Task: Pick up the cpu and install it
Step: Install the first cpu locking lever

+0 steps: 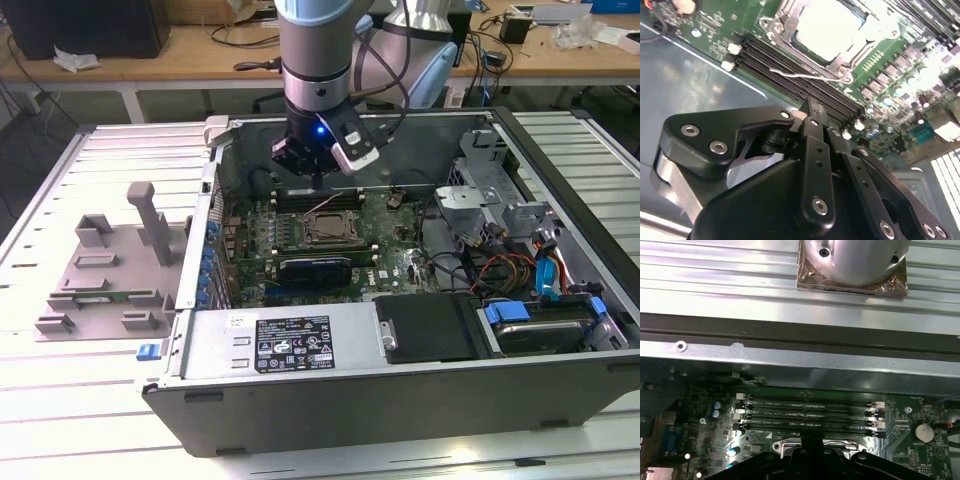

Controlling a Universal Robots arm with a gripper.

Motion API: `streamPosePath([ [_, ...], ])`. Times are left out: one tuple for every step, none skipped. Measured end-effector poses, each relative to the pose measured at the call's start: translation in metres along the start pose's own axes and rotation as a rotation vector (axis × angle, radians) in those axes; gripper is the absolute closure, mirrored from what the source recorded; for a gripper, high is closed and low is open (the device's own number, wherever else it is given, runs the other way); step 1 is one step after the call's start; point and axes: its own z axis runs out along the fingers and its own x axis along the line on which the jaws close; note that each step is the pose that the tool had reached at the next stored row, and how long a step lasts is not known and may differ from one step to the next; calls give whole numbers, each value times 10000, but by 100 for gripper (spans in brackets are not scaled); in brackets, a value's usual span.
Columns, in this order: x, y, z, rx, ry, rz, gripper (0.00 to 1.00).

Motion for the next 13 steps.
streamPosePath([
  [0,-1,2,8,-88,-23,89],
  [1,-4,5,21,-208,-54,89],
  [0,-6,8,32,-299,-79,89],
  [1,-10,10,63,-457,-121,89],
  [1,-12,11,80,-547,-145,89],
  [1,-15,13,94,-627,-166,89],
  [2,-20,16,100,-691,-183,89],
  [2,-26,22,102,-734,-196,89],
  [3,-31,37,103,-761,-199,89],
  [4,-35,52,107,-781,-184,89],
  [5,-39,67,111,-804,-156,89],
  [6,-42,80,116,-824,-130,89],
  [7,-48,101,121,-860,-83,89],
])
